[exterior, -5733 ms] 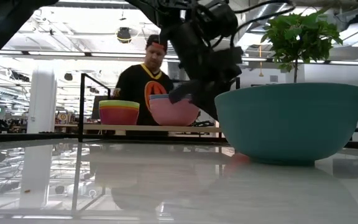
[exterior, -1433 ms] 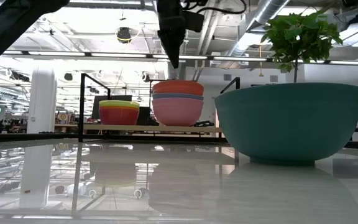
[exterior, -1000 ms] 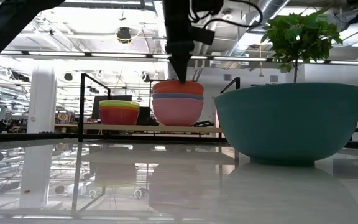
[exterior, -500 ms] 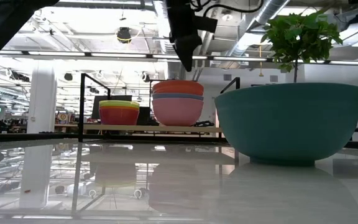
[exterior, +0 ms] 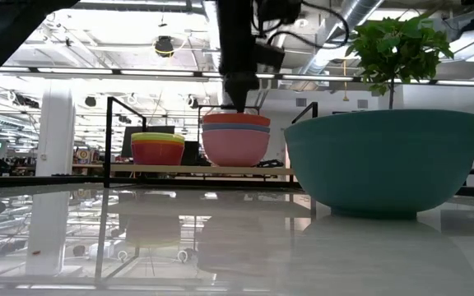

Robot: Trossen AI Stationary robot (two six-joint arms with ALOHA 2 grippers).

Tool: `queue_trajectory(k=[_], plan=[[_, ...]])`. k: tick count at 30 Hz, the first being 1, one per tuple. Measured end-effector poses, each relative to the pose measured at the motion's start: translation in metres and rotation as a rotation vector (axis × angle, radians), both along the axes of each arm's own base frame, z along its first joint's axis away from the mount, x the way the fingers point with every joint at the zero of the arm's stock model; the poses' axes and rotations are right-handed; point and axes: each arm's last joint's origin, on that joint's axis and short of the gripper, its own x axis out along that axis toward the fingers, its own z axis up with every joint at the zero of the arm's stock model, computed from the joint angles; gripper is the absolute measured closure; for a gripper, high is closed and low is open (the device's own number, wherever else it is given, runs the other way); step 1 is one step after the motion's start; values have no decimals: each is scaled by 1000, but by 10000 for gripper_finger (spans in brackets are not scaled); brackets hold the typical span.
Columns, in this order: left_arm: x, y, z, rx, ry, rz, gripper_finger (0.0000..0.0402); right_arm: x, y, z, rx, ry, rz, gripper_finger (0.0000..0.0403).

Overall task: Place and stack bowls onto a shelf
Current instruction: Stack the orange bowl on top of the blue bowl on the shelf, then stack the green bowl on top of the orange bowl on the shelf

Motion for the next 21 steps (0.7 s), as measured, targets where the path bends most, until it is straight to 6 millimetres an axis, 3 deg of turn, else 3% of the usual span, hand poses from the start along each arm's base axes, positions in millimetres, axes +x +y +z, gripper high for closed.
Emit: queue_trajectory(k=[3,10,21], plan=[[3,-7,14,-88,-56,-58,401,0,0,0,0,0,0,207],[12,-26,42,-618,-289,-222,382,0,0,0,0,0,5,207],[24,-65,18,-745,-319,-285,260,-2,2,0,-12,11,45,207]])
